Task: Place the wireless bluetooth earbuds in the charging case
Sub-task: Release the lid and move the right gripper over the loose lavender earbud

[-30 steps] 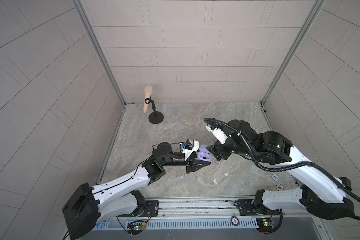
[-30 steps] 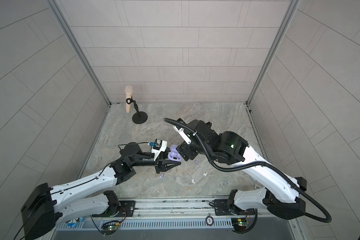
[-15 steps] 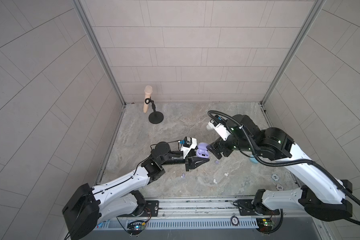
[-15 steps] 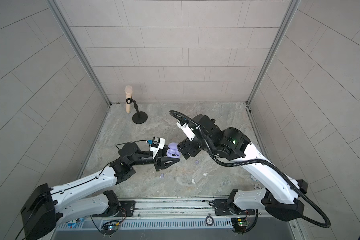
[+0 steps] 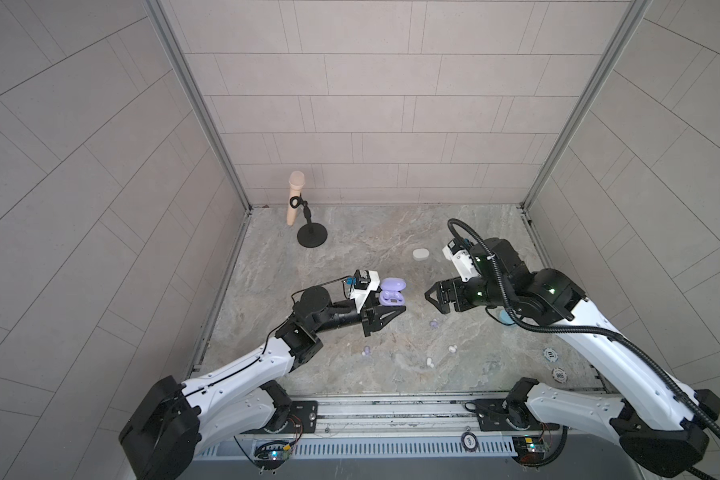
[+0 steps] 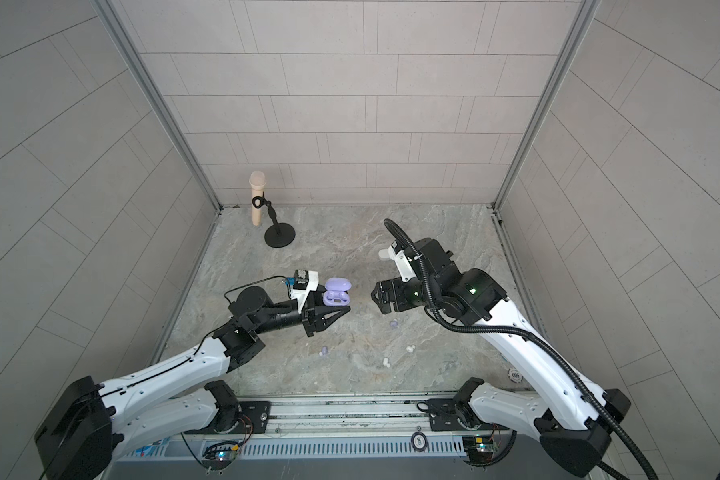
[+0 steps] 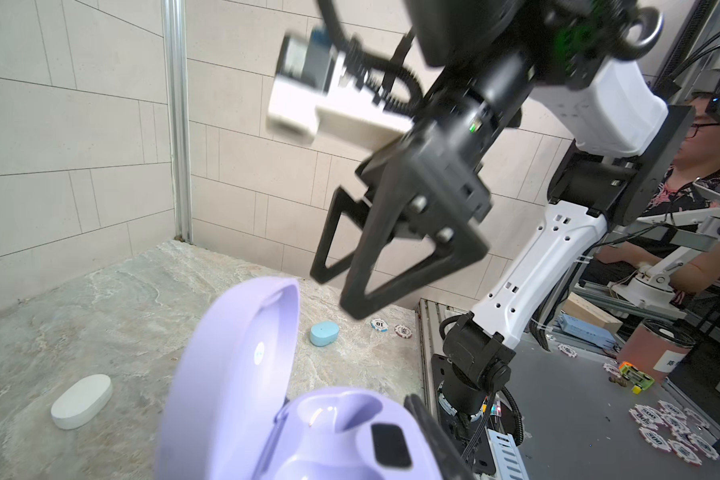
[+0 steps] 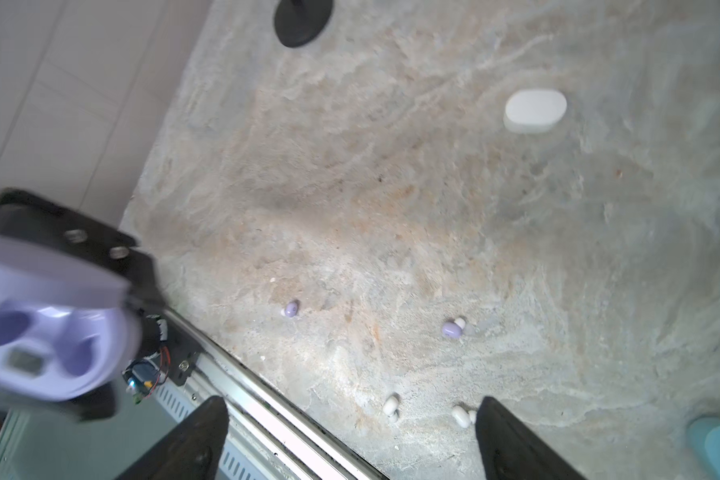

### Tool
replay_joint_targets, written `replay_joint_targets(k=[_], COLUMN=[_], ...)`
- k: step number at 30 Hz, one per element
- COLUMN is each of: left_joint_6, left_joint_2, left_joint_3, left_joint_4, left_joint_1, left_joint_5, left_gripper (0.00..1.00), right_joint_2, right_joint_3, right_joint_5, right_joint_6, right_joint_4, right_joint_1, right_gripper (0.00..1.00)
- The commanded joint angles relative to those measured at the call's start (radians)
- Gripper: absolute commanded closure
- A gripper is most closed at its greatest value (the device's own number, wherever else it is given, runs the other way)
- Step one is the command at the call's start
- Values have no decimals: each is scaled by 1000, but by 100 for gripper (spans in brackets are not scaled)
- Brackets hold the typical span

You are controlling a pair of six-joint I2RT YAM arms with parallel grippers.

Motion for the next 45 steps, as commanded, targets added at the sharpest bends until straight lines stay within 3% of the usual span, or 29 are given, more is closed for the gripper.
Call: replay_joint_targets(k=[1,5,21,31,45], left_joint_6=[-6,-11,-11,-29,-22], left_joint_2=[-19,-20,-33,-19,-17], left_joint_3=[-17,-32,-47,-59,-50], left_joint_4=[73,99,93,124,110], left_joint_1=[6,7,45,45,50], left_joint_5=[-36,-56,-50,-53,-46], left_gripper=[97,97,98,98,98], right_joint_2=[38,120,310,410,417], right_joint_3=[-131,-233,-456,-462,-380], right_joint_5=[0,-25,-45,-54,-80], right_joint_6=[202,300,456,464,450], right_joint_4=[119,229,516,584,555], right_joint_1=[-26,-67,-97,-102,-99], right_gripper=[5,6,13,14,14])
